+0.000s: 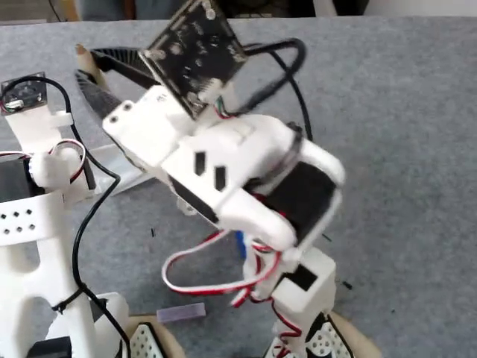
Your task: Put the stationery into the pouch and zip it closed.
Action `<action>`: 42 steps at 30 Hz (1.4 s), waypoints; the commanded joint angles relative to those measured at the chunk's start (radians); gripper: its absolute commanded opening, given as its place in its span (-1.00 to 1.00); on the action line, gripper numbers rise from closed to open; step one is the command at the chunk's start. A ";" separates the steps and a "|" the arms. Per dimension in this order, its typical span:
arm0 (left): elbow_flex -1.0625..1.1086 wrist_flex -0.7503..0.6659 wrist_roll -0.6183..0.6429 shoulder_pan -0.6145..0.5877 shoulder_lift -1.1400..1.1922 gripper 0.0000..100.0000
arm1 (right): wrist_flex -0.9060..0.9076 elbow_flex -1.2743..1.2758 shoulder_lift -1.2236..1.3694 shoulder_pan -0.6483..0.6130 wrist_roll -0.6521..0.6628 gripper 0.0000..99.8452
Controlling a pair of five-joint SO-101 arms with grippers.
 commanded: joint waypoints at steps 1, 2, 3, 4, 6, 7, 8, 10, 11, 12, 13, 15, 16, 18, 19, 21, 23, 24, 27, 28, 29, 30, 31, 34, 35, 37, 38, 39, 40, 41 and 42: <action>0.002 0.011 -0.014 -0.007 -0.002 -0.94 | -0.055 -0.018 0.024 -0.012 0.011 -0.98; 0.002 0.011 -0.014 -0.007 -0.002 -0.94 | -0.057 -0.018 0.033 -0.011 0.008 -0.98; -0.001 0.011 -0.015 -0.007 -0.002 -0.94 | -0.057 -0.019 0.044 -0.011 0.006 -0.98; -0.005 0.011 -0.015 -0.007 -0.003 -0.94 | -0.057 -0.019 0.054 -0.011 0.005 -0.98; -0.008 0.011 -0.015 -0.005 -0.003 -0.94 | -0.057 -0.021 0.068 -0.005 0.005 -0.98; -0.008 0.011 -0.015 -0.004 -0.003 -0.94 | -0.058 -0.021 0.073 0.006 0.003 -0.98; -0.010 0.011 -0.015 0.001 -0.003 -0.94 | -0.060 -0.021 0.073 0.012 0.003 -0.98; -0.010 0.011 -0.015 0.013 -0.003 -0.94 | -0.060 -0.021 0.076 0.017 0.003 -0.98; -0.010 0.011 -0.015 0.016 -0.003 -0.94 | -0.060 -0.021 0.081 0.025 0.003 -0.98; -0.010 0.011 -0.015 0.016 -0.003 -0.94 | -0.060 -0.019 0.082 0.037 0.003 -0.98; -0.010 0.011 -0.015 0.016 -0.003 -0.94 | -0.060 -0.018 0.087 0.046 0.003 -0.98; -0.008 0.011 -0.015 0.016 -0.003 -0.94 | -0.066 -0.021 0.104 0.061 0.003 -0.98; -0.007 0.011 -0.015 0.016 -0.003 -0.94 | -0.077 -0.027 0.114 0.068 0.003 -0.98; -0.002 0.011 -0.015 0.016 -0.003 -0.94 | -0.091 -0.054 0.140 0.075 0.003 -0.98; -0.001 0.011 -0.015 0.016 -0.003 -0.94 | -0.098 -0.056 0.151 0.075 0.003 -0.98; -0.001 0.011 -0.015 0.015 -0.003 -0.94 | -0.103 -0.056 0.168 0.071 0.003 -0.98; 0.001 0.011 -0.015 0.015 -0.003 -0.94 | -0.097 -0.054 0.180 0.071 0.002 -0.98; 0.001 0.011 -0.015 0.015 -0.003 -0.94 | -0.095 -0.054 0.186 0.071 0.002 -0.98; 0.001 0.011 -0.015 0.010 0.000 -0.94 | -0.072 -0.054 0.196 0.069 0.002 -0.98; 0.001 0.011 -0.015 0.010 0.002 -0.94 | -0.049 -0.054 0.186 0.069 0.002 -0.98; 0.001 0.011 -0.015 0.010 0.003 -0.94 | -0.023 -0.054 0.174 0.069 0.002 -0.98; 0.001 0.011 -0.015 0.008 0.005 -0.94 | 0.003 -0.054 0.162 0.069 0.002 -0.98; -0.001 0.011 -0.015 0.008 0.006 -0.94 | 0.026 -0.054 0.151 0.069 0.002 -0.98; -0.007 0.011 -0.015 0.008 0.006 -0.94 | 0.091 -0.054 0.117 0.069 0.005 -0.98; -0.007 0.011 -0.015 0.008 0.006 -0.94 | 0.109 -0.054 0.107 0.069 0.008 -0.98; -0.007 0.011 -0.015 0.008 0.006 -0.94 | 0.141 -0.054 0.087 0.069 0.009 -0.98; -0.007 0.011 -0.015 0.008 0.006 -0.94 | 0.152 -0.054 0.076 0.069 0.009 -0.98; -0.007 0.011 -0.014 0.008 0.008 -0.94 | 0.160 -0.054 0.065 0.069 0.009 -0.98; -0.007 0.011 -0.014 0.010 0.008 -0.94 | 0.166 -0.054 0.054 0.069 0.009 -0.98; -0.007 0.011 -0.014 0.010 0.008 -0.94 | 0.169 -0.054 0.041 0.069 0.009 -0.98; -0.007 0.011 -0.014 0.012 0.008 -0.94 | 0.176 -0.054 0.028 0.069 0.009 -0.98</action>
